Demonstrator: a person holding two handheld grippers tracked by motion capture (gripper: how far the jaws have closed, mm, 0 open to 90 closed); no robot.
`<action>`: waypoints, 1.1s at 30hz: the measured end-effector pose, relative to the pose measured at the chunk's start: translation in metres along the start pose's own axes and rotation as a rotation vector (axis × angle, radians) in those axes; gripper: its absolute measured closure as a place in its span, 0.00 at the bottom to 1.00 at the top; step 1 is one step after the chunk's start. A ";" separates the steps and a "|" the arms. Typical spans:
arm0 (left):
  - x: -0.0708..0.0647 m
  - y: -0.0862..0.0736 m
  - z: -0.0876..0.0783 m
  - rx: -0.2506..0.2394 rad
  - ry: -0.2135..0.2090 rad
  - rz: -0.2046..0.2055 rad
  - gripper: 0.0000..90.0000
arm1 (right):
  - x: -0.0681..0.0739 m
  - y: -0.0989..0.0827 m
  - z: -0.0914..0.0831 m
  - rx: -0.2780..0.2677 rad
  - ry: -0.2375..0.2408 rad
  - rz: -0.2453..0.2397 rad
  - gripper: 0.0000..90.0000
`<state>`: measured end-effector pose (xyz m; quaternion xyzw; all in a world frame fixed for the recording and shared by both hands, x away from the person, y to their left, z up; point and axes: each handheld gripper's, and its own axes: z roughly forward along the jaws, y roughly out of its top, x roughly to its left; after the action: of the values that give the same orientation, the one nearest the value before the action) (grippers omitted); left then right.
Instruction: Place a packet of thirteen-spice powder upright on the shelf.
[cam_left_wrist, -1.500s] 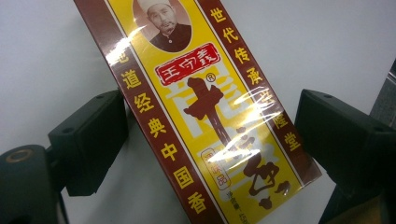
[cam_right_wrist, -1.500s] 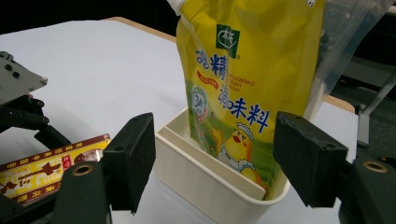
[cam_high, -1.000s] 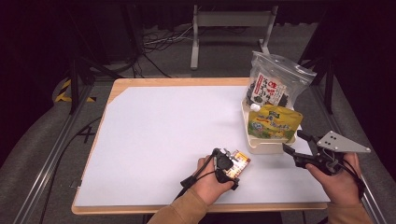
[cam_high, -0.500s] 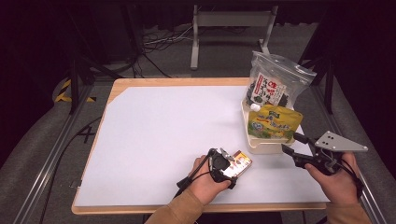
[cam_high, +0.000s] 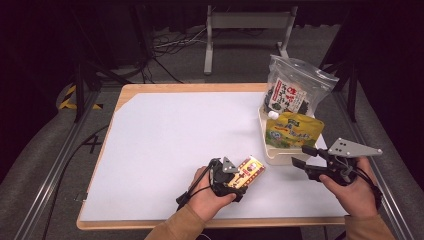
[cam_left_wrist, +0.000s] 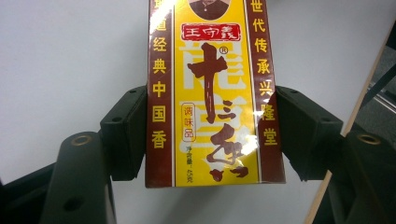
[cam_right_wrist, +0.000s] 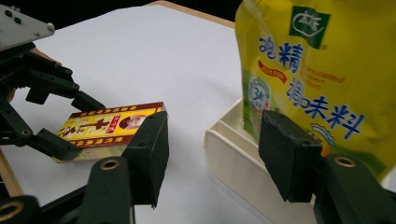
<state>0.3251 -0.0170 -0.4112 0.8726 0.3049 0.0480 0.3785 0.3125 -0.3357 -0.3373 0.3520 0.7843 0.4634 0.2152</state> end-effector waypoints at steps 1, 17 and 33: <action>0.001 0.000 -0.002 -0.003 0.005 0.006 0.36 | 0.001 0.001 0.001 0.006 0.007 0.010 0.50; 0.007 -0.009 -0.026 -0.219 0.017 0.038 0.36 | 0.027 0.045 0.020 0.111 0.117 0.021 0.52; 0.008 -0.014 -0.031 -0.353 0.020 0.093 0.36 | 0.037 0.075 0.046 0.154 0.131 0.127 0.45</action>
<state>0.3149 0.0146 -0.4003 0.8053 0.2549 0.1267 0.5201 0.3445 -0.2574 -0.2940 0.3853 0.8061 0.4364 0.1063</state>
